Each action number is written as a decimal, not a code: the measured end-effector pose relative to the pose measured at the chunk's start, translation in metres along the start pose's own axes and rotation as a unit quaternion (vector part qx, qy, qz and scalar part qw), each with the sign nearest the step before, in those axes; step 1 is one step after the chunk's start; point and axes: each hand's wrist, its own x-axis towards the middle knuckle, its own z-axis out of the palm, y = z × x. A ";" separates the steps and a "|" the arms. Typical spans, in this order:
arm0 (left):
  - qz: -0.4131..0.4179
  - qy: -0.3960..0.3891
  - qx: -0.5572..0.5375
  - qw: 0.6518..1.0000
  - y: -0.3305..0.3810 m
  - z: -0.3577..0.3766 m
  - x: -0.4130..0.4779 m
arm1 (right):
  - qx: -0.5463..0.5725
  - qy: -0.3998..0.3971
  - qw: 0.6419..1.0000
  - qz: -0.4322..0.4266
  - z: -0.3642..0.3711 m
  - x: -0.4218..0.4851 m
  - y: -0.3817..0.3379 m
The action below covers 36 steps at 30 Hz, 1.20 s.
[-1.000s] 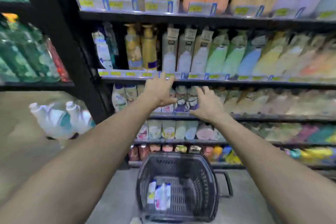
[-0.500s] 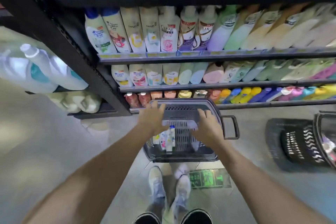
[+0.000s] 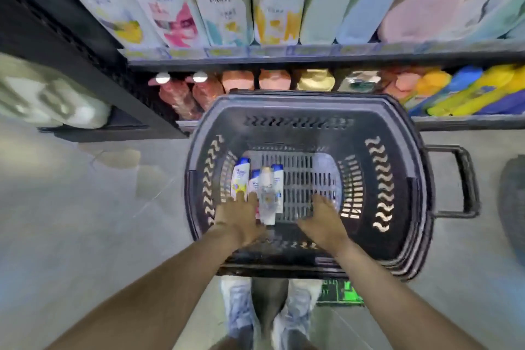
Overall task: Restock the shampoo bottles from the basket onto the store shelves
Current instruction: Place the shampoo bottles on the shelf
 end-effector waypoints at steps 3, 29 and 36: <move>-0.028 -0.075 -0.088 0.993 0.003 0.036 0.075 | 0.013 -0.024 1.000 0.016 0.020 0.072 0.017; -0.059 0.046 -0.324 0.943 -0.010 0.062 0.187 | 0.146 0.002 0.983 0.112 0.124 0.224 0.051; -0.029 0.162 -0.389 0.906 -0.022 0.007 0.104 | 0.363 0.014 0.929 0.064 0.024 0.144 -0.013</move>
